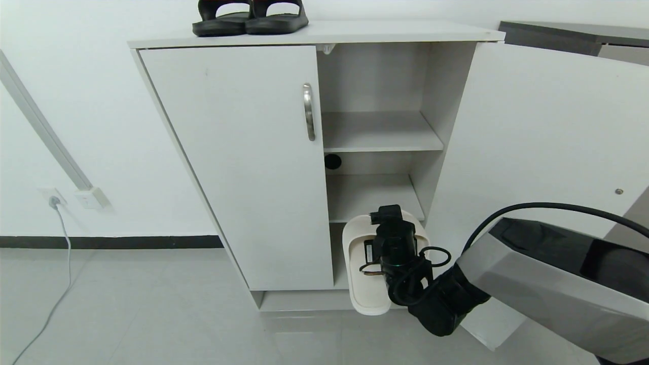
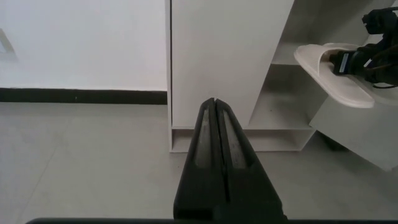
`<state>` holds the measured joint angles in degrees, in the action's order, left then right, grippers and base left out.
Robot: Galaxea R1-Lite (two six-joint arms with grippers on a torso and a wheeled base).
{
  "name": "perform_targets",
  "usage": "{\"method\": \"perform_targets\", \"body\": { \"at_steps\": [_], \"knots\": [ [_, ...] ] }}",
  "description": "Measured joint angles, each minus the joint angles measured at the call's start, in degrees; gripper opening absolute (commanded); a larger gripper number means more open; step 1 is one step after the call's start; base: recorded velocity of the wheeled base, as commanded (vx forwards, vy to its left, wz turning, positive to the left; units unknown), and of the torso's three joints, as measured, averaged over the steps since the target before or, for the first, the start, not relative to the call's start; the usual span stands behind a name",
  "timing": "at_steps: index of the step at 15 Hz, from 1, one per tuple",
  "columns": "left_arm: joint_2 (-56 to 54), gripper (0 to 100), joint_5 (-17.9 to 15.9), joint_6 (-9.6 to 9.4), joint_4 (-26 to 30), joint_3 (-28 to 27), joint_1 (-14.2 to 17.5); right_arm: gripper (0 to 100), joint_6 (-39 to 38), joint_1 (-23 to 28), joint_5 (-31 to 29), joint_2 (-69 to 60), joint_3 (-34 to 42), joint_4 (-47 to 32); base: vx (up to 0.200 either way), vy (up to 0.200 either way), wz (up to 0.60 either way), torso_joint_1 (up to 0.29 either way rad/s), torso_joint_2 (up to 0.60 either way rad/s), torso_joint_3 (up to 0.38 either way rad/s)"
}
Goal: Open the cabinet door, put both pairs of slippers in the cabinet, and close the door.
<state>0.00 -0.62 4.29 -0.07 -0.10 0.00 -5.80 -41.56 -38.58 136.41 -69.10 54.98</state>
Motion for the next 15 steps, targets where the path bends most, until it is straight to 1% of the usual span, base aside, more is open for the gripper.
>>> {"method": "perform_targets", "body": {
  "at_steps": [6,7,9,10,15],
  "knots": [
    [0.0,0,0.0,0.0,0.0,0.0,0.0,0,0.0,0.2,-0.1,0.1,-0.1,0.7,0.0,0.0,0.0,0.004,0.0,-0.192],
    [0.0,0,0.0,0.0,0.0,0.0,0.0,0,0.4,0.3,-0.5,0.1,-0.1,3.0,0.0,0.0,0.0,0.012,0.01,-0.115],
    [0.0,0,0.0,0.0,0.0,0.0,0.0,0,3.5,-0.1,-0.6,-0.1,0.0,8.6,0.0,0.0,0.0,0.0,0.0,0.0],
    [0.0,0,0.0,0.0,0.0,0.0,0.0,0,4.6,-0.2,-0.6,-0.2,0.4,10.2,0.0,0.0,0.0,0.0,0.0,0.0],
    [0.0,0,0.1,0.0,0.0,0.0,0.0,0,6.2,0.0,-0.6,0.2,1.1,11.6,0.0,0.0,0.0,0.0,0.0,0.0]
  ]
}}
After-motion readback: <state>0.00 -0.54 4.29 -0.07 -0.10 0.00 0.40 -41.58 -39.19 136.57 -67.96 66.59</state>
